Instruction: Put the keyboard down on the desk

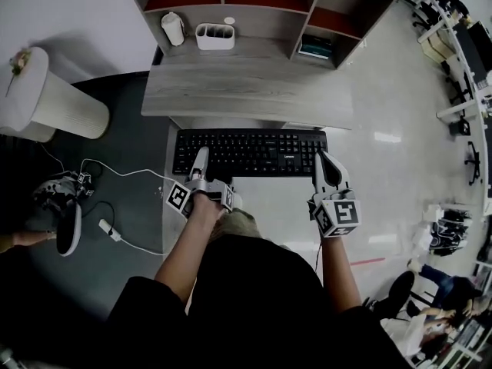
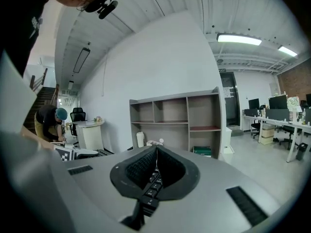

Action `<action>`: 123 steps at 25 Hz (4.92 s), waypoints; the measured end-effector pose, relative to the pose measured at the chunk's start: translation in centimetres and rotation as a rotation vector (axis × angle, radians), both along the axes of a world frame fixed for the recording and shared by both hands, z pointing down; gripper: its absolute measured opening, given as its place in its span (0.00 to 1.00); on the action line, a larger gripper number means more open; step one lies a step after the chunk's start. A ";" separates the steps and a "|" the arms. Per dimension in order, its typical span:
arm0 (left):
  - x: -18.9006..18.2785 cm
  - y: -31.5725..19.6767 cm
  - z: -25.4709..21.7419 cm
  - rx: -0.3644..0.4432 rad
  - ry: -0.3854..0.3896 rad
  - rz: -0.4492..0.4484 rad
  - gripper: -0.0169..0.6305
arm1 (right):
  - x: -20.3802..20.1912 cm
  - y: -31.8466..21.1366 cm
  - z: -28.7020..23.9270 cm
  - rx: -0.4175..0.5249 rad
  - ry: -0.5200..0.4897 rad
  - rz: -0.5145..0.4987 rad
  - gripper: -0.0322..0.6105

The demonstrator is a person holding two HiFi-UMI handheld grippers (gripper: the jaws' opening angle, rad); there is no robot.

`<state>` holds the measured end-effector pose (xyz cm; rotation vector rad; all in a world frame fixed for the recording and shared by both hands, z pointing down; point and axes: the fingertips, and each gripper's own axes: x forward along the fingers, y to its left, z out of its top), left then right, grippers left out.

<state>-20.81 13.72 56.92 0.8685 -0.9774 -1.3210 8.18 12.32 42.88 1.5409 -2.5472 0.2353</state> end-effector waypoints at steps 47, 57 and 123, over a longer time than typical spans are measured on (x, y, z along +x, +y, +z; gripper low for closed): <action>1.5 -25.9 3.0 0.031 -0.046 0.047 0.19 | -0.4 -26.8 3.9 -0.038 -0.116 0.032 0.07; 3.0 -30.0 7.8 -0.051 -0.095 0.007 0.19 | 0.1 -31.3 8.8 -0.136 -0.072 -0.053 0.07; 5.9 -33.6 23.7 -0.405 -0.467 0.349 0.31 | 3.0 -31.0 21.8 -0.430 -0.027 0.014 0.07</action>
